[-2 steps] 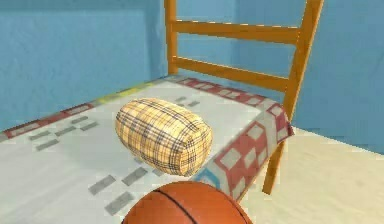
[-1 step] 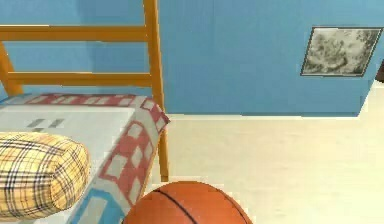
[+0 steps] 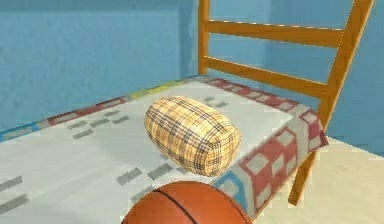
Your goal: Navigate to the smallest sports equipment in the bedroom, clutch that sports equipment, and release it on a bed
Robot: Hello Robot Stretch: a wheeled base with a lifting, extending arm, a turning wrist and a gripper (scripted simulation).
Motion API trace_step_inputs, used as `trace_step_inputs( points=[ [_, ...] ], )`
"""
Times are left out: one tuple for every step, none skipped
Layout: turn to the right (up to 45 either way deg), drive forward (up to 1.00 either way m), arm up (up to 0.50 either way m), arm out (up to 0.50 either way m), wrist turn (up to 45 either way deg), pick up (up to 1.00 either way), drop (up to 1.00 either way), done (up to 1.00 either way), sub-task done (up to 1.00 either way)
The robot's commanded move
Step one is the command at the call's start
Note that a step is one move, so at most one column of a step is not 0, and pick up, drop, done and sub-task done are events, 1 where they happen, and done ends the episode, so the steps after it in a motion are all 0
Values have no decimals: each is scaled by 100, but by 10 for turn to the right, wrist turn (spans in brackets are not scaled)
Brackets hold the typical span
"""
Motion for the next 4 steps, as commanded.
trace_step_inputs(
  points=[
    [-450, 0, 0, 0, 0, 0, 0, 0, 0],
    [-450, 0, 0, 0, 0, 0, 0, 0, 0],
    [-180, 0, 0, 0, 0, 0, 0, 0, 0],
    [0, 0, 0, 48, 0, 0, 0, 0, 0]
  ],
)
